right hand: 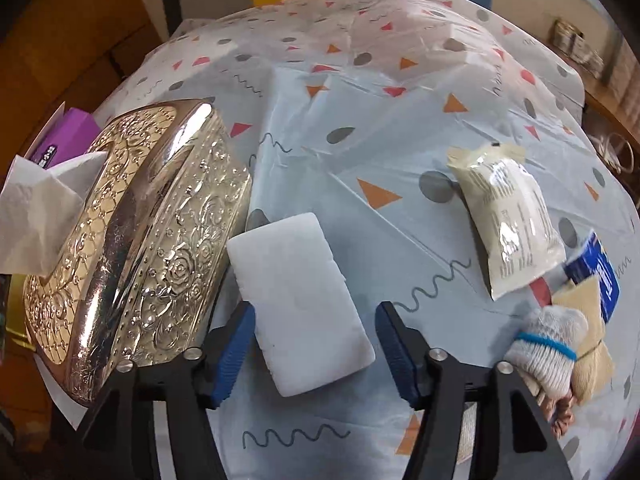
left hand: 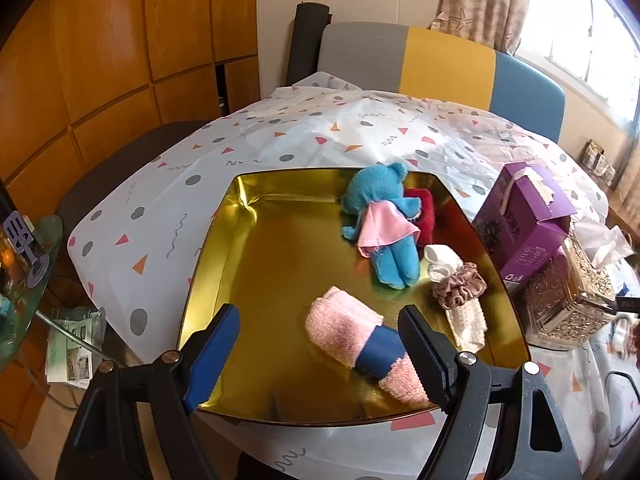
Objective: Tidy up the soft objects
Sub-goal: 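Grasp the white sponge with the right gripper and lift it, then hold the white sponge up with the right gripper while the left gripper grasps the white printed packet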
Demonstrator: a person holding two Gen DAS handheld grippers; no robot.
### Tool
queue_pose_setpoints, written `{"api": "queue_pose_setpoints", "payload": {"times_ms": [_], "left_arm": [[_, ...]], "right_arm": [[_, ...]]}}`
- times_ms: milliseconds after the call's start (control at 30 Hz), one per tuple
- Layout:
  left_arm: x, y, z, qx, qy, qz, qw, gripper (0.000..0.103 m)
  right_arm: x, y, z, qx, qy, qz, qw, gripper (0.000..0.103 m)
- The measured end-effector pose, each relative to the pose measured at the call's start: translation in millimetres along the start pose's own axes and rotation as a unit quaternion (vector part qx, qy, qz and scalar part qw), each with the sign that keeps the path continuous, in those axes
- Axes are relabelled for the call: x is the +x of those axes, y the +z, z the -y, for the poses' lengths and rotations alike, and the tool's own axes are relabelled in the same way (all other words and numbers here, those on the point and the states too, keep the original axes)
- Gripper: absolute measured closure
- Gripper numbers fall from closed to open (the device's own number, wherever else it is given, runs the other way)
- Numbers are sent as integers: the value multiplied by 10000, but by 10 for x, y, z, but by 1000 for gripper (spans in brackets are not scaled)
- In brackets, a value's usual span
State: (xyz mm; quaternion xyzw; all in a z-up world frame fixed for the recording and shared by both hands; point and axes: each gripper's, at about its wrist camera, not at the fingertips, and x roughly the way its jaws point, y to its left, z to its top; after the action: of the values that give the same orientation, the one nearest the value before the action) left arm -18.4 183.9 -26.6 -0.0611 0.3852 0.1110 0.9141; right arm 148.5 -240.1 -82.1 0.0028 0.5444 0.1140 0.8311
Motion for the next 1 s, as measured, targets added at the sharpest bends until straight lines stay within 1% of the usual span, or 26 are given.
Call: {"api": "queue_pose_setpoints", "payload": {"times_ms": [67,167,200,267,333,400,433,500,567,600,667,767,867,933,1000], "left_arm": [[-3,4,26,16,-16,-24,10000,21],[-27,16,77,117,-45,25,9999,21],[-23,31,86,142,-26,29,9999,21],[-18,70,102,124,-61,31,9999,21],[-6,95,131,125,-105,14,9999,21],[-15,103,165,145,-132,45,9998,21],[-20,96,186,178,-135,63,9997,21],[-25,74,226,247,-153,69,9996,21],[-28,63,246,292,-188,83,9994,21],[-25,55,259,323,-183,82,9993,21],[-10,42,281,368,-221,34,9991,21],[15,19,311,436,-251,-50,9987,21],[33,13,331,377,-355,-153,9985,21],[-5,29,360,397,-393,-76,9984,21],[-73,76,426,458,-534,22,9975,21]], "right_arm": [[36,-9,-20,-107,37,-73,9999,37],[22,-50,-49,-293,107,-44,9995,36],[27,-66,-67,-400,42,-60,9992,36],[85,-68,-72,-425,-137,-66,9990,36],[148,-71,-54,-442,-143,-107,9989,36],[216,-72,10,-290,-126,-146,9994,38],[200,-78,27,-263,-231,-35,9994,51],[154,-90,89,-165,-405,-17,9990,52],[42,-126,216,66,-740,122,9972,52],[-39,-135,302,260,-804,241,9961,52],[-230,-135,468,661,-776,562,9932,52],[-482,-156,761,1466,-590,1000,9824,51],[-631,-196,940,1898,-908,1235,9698,51],[-746,-245,1063,2189,-1001,1422,9601,51],[-854,-302,1181,2532,-1208,1657,9454,51]]}}
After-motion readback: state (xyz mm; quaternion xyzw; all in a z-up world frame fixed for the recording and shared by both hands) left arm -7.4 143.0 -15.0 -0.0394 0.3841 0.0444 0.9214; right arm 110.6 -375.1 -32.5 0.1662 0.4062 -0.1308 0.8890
